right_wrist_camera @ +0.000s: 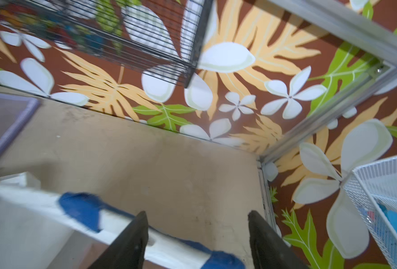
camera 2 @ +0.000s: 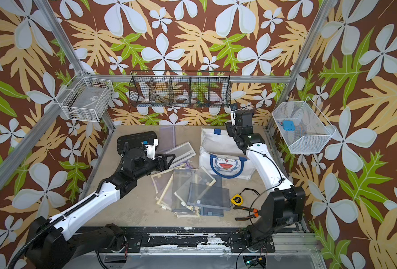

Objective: Put the pencil pouch into the canvas bag
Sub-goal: Adjust the canvas bag at the center of the board, then pick up the pencil case from the pencil case.

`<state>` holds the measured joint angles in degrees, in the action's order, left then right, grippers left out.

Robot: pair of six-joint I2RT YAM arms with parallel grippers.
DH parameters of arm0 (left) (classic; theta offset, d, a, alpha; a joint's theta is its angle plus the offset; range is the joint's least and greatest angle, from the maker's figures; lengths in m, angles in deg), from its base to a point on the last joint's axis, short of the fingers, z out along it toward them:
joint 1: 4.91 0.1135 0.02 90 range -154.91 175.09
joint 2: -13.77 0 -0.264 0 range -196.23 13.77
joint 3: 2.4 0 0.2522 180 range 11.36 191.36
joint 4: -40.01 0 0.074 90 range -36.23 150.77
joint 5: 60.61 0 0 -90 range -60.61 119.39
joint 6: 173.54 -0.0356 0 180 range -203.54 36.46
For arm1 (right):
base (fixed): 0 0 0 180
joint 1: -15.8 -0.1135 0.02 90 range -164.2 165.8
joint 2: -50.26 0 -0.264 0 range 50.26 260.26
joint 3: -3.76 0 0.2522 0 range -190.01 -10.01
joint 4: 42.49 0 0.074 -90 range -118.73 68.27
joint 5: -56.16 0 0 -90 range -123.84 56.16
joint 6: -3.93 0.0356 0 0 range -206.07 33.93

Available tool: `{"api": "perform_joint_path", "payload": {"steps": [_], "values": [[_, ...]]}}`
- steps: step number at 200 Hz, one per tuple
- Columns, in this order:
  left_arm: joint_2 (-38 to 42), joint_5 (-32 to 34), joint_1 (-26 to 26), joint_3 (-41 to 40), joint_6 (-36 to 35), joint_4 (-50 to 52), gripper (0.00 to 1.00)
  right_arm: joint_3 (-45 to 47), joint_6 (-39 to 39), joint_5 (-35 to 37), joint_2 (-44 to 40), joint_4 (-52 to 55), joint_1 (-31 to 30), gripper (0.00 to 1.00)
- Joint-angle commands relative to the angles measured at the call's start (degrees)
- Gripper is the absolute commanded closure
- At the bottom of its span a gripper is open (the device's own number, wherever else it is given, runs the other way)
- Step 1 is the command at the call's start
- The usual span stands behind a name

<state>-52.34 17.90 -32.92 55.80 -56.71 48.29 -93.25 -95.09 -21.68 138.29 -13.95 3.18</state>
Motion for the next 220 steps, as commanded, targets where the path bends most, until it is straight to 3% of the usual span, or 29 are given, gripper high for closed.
{"api": "perform_joint_path", "payload": {"steps": [1, 42, 64, 83, 96, 116, 136, 169, 220], "values": [[1.03, 0.67, 1.73, -3.31, -0.01, 7.22, 0.28, 5.48, 0.85, 3.09, -5.50, -3.39, -5.73, 0.28], [7.62, -6.39, 2.58, -10.29, 1.52, 9.78, 0.28, 14.91, 2.08, 8.08, -18.35, -0.46, -25.45, 0.23], [14.19, -5.99, -2.47, -10.77, 1.37, 15.18, 0.30, 22.53, 7.14, 5.64, -25.32, -0.69, -34.23, 0.22], [16.25, -6.80, -8.78, -12.12, 4.67, 15.93, 0.32, 32.06, 12.48, -6.04, -31.99, -5.66, -34.64, 0.21], [16.17, -6.20, -13.95, -13.92, 8.04, 13.34, 0.33, 37.77, 14.93, -9.47, -36.91, -9.20, -34.57, 0.19], [13.29, -3.53, -21.55, -15.63, 12.48, 7.54, 0.35, 42.87, 15.43, -11.13, -43.30, -11.61, -34.58, 0.12], [7.40, -1.93, -25.67, -15.57, 14.61, 2.17, 0.36, 46.13, 15.43, -8.98, -47.22, -11.49, -34.57, 0.07], [-1.20, 0.56, -27.27, -12.85, 15.63, -1.69, 0.37, 50.55, 18.23, -5.51, -48.17, -10.27, -34.51, 0.07], [-7.36, 6.06, -27.25, -11.82, 16.68, -2.43, 0.37, 56.48, 22.49, -1.66, -50.06, -10.21, -34.49, 0.08]]}}
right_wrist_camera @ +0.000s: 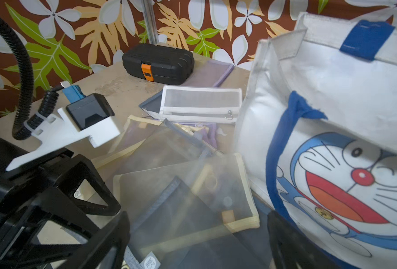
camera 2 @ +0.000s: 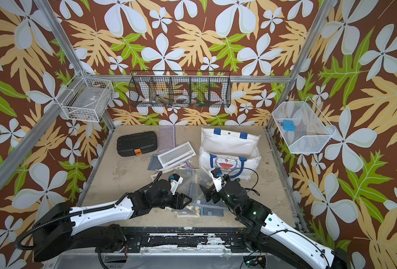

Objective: Put the pencil pouch into the canvas bag
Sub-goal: Pick up the pencil case from the pencil case.

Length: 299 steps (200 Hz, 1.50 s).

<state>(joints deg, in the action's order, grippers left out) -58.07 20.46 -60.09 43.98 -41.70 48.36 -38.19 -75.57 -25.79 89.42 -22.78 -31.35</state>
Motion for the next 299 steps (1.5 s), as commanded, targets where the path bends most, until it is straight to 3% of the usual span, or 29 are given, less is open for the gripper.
{"api": "perform_joint_path", "payload": {"steps": [1, 59, 153, 204, 270, 299], "values": [[-1.77, 3.49, -0.09, -0.05, 1.75, -2.63, 0.37, 1.53, 3.04, 2.47, -1.23, -1.38, 0.00, 0.09], [-7.41, -0.11, -0.07, -5.11, 7.23, -13.44, 0.39, 5.40, 8.72, 3.09, -0.88, -3.36, 0.04, 0.10], [-15.14, -2.08, -0.07, -5.48, 9.80, -23.14, 0.44, 15.66, 21.63, 4.47, 9.55, -16.59, 0.34, 0.13], [-17.40, -5.00, -0.03, -4.85, 10.97, -29.94, 0.51, 18.13, 22.19, 3.74, 13.18, -18.89, 0.83, 0.16], [-19.88, -5.75, -0.10, -0.71, 8.82, -29.91, 0.75, 18.47, 22.14, 0.97, 15.74, -21.27, 0.86, 0.20], [-18.85, -5.54, 0.00, -1.68, 8.62, -30.61, 0.96, 18.00, 19.75, 1.11, 11.41, -19.54, 0.80, 0.21]]}}
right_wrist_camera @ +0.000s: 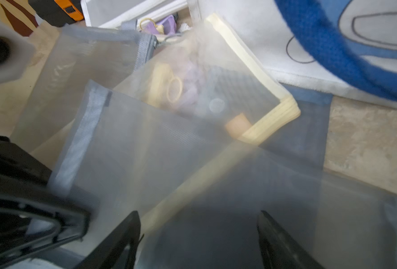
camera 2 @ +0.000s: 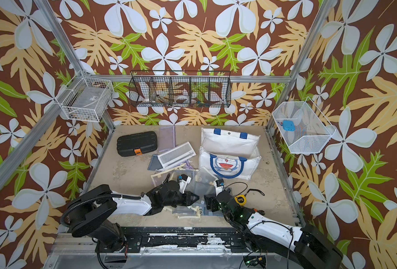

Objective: Put the pencil pouch into the canvas bag
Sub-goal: Pick up the pencil case from the pencil case.

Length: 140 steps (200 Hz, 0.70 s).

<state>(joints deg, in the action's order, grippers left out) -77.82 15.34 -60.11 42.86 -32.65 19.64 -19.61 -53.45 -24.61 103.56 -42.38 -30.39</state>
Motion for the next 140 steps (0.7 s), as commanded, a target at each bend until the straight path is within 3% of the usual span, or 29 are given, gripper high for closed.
{"api": "perform_joint_path", "payload": {"steps": [1, 6, 38, 92, 114, 140], "values": [[1.03, -0.40, 0.01, -0.66, -0.48, -1.94, 0.96, -0.58, -2.60, -0.13, -2.92, 0.09, -0.14, 0.20], [1.58, -0.29, 0.17, -0.97, -0.59, -2.16, 1.00, -0.58, -3.60, -0.76, -4.03, 0.03, -0.13, 0.20], [10.53, 1.84, 0.87, -3.27, -5.42, 0.70, 1.00, -3.51, -8.56, -2.85, -11.97, 5.29, -0.20, 0.16], [39.77, 6.59, 3.07, -6.23, -16.61, 14.49, 1.00, -7.37, -18.57, -13.85, -27.03, 5.95, -0.32, 0.12], [49.99, 9.66, 4.08, -7.04, -18.87, 17.89, 1.00, -7.96, -17.68, -19.66, -29.57, 0.44, -0.36, 0.11], [57.69, 10.23, 4.47, -7.53, -21.54, 16.64, 1.00, -9.94, -11.00, -25.14, -25.79, -7.59, -0.29, 0.10]]}}
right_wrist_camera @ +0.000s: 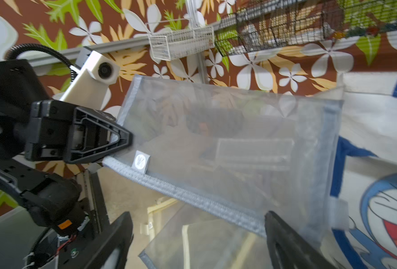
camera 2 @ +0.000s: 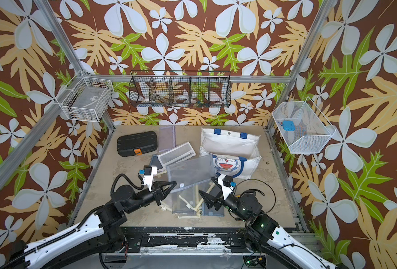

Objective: Put the pencil pouch into the canvas bag
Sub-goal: Pick up the pencil case from the pencil case.

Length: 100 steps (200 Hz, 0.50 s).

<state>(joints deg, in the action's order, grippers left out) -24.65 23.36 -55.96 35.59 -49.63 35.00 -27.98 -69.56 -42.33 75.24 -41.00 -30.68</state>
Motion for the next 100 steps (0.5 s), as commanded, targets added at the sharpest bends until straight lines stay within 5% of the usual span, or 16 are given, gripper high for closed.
{"api": "perform_joint_path", "payload": {"steps": [1, 47, 100], "values": [[4.76, 2.18, 0.33, -0.28, -4.60, 1.14, 1.00, -1.68, 5.46, -7.63, 2.80, -9.11, -0.05, 0.10], [7.20, -1.78, 0.33, -0.95, -5.71, -11.01, 1.00, -4.24, 20.18, -12.91, 13.72, -24.39, -0.03, 0.11], [2.00, -8.08, 0.28, -1.52, -3.26, -24.37, 1.00, -5.30, 25.20, -13.31, 16.91, -32.05, -0.03, 0.11]]}}
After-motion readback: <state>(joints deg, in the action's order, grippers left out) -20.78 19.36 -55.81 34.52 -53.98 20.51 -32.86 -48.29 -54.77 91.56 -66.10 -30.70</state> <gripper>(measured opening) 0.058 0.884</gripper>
